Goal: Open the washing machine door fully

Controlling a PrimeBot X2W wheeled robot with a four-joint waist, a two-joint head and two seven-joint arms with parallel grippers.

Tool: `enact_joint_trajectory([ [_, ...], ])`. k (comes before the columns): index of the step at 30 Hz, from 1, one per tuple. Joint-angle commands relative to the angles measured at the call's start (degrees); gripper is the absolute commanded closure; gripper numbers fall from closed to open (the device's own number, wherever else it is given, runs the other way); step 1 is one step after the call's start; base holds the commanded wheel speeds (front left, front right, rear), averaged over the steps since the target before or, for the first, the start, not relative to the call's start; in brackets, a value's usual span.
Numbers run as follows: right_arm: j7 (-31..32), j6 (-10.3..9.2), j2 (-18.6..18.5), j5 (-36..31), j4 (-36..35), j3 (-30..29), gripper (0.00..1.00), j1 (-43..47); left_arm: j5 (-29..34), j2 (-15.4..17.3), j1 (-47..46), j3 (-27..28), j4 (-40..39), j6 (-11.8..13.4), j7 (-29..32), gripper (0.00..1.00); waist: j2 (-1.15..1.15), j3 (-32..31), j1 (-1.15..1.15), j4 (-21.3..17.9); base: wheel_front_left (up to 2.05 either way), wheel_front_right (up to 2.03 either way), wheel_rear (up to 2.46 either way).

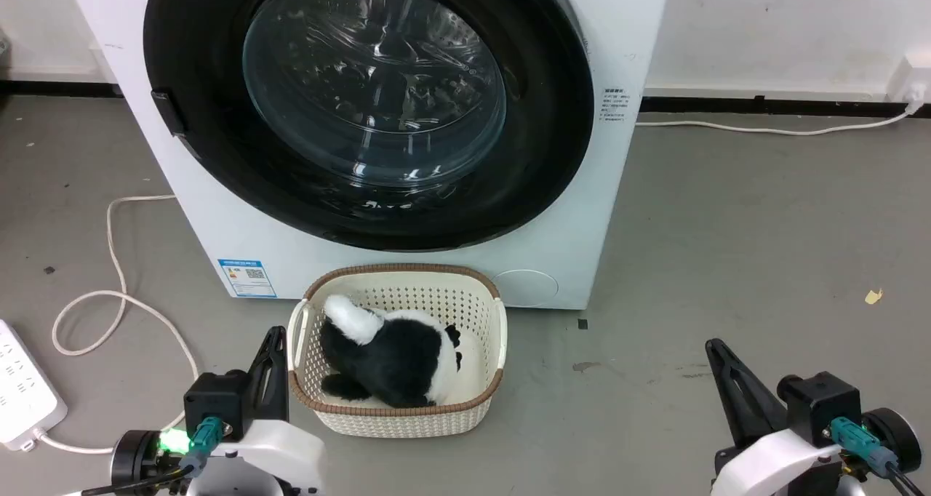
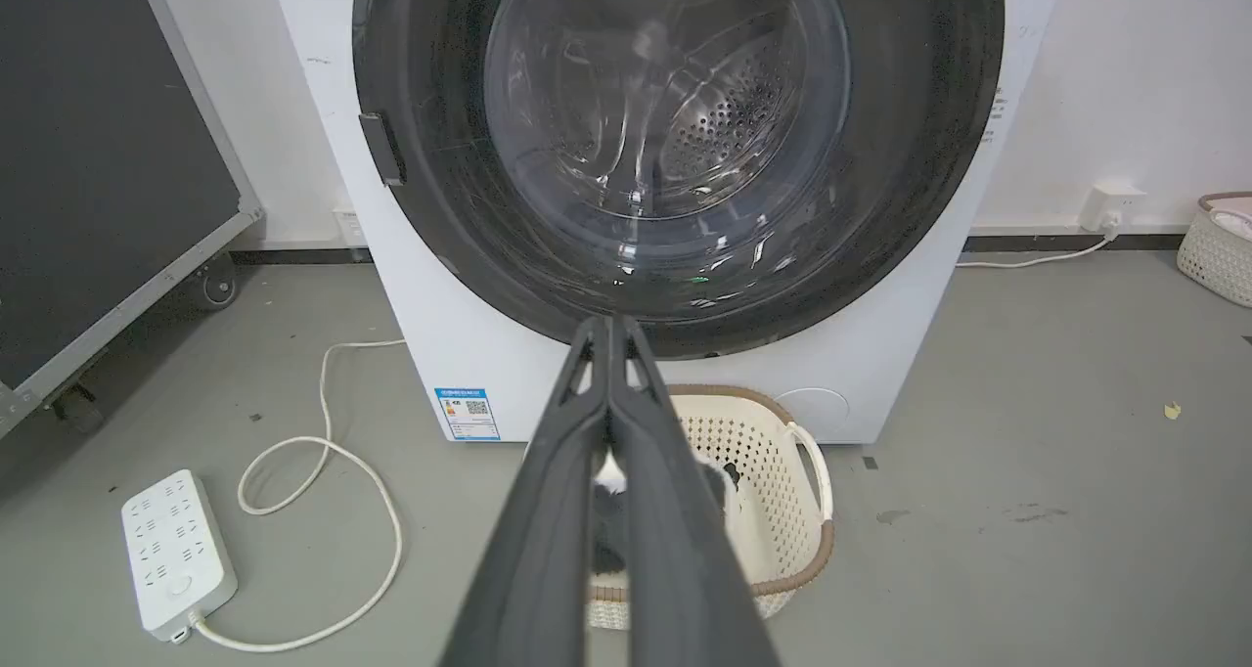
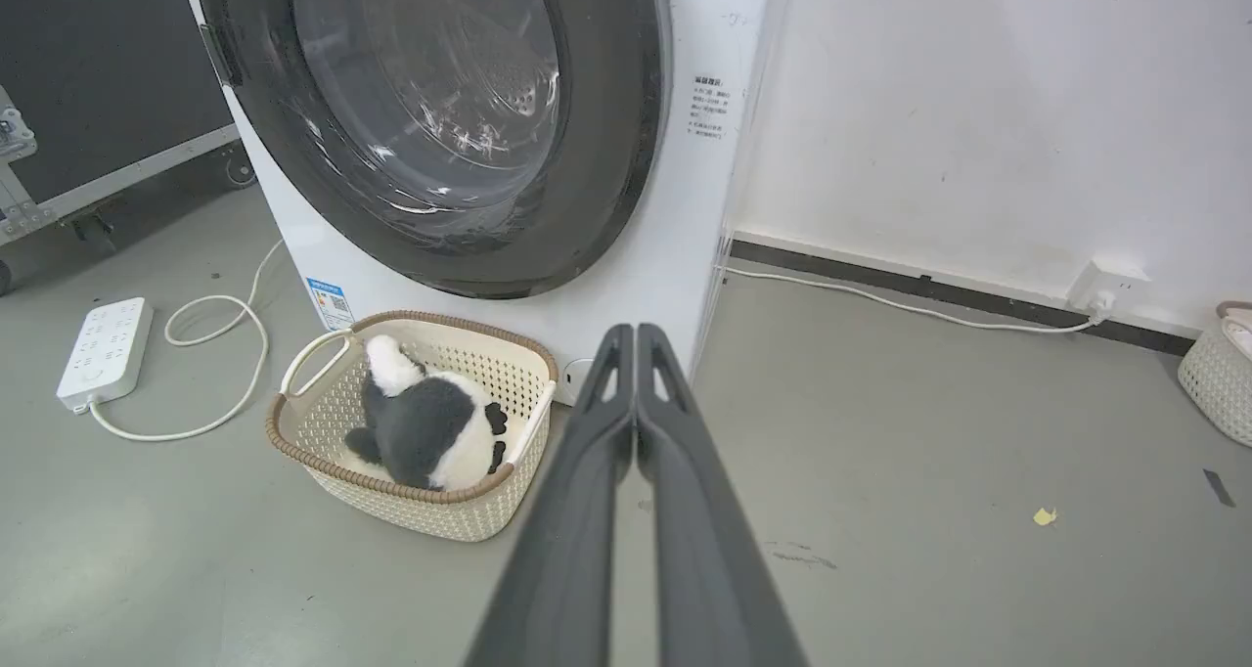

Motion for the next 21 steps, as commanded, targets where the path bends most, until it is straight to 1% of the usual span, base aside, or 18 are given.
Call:
enact_joint_trajectory([
  [1,0.0,-0.05,0.3,-0.3,-0.2,0.0,1.0,-0.7,0.5,0.1,0.9,0.0,-0.2,-0.3,0.0,1.0,0.0,0.0,0.0,0.0,0.0,0.0,0.0],
  [21,0.0,-0.05,0.3,-0.3,-0.2,0.0,1.0,-0.7,0.5,0.1,0.9,0.0,-0.2,-0.3,0.0,1.0,0.0,0.0,0.0,0.0,0.0,0.0,0.0],
])
